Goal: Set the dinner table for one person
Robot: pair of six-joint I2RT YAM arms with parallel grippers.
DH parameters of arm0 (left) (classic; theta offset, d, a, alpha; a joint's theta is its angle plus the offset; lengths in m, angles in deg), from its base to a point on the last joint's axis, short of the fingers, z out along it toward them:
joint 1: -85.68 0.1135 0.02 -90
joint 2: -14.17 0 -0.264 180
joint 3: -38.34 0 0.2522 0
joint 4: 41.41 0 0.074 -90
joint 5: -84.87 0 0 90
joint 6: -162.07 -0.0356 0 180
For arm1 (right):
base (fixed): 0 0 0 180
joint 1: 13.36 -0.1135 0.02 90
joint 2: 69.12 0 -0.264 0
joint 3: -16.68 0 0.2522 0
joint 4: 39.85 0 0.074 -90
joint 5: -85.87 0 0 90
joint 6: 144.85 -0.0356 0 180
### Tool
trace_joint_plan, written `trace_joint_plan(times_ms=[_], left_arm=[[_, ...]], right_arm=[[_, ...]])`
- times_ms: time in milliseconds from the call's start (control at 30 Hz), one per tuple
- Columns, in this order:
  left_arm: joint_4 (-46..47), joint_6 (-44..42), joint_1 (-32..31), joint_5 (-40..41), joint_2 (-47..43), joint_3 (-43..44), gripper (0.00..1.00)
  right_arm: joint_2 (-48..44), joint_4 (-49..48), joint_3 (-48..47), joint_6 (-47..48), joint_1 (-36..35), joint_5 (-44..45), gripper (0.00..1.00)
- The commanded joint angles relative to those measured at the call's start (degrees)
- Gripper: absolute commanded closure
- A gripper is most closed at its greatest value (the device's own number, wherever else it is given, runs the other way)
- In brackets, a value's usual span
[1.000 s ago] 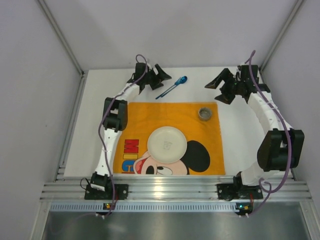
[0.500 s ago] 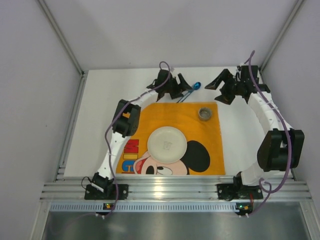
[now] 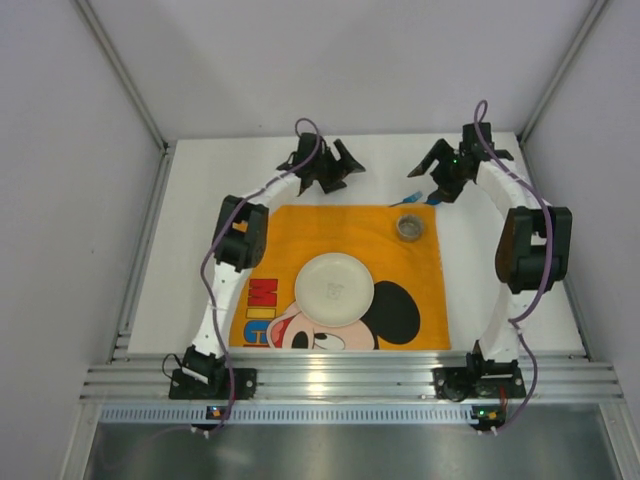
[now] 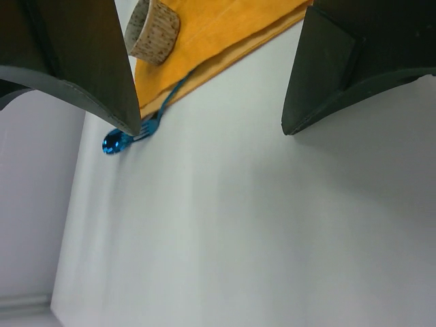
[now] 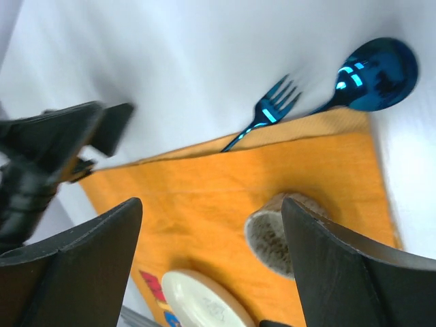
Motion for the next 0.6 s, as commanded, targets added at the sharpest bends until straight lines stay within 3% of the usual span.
trace_joint_plan(times_ms=[0, 333, 567], left_arm=[[-0.28, -1.41, 5.75, 2.21, -9.22, -3.4, 0.11], [-5.63, -9.67, 11.92, 1.5, -19.77, -12.46, 0.11], [-6.87, -11.0, 12.45, 1.94, -22.59, -17.3, 0.11]], right_arm=[[2.74, 3.84, -5.03, 1.09, 0.9, 6.84, 0.17], [7.93, 8.5, -11.44, 1.26, 4.95, 19.32, 0.19], [13.91, 7.89, -13.91, 0.38, 4.86, 19.5, 0.34]])
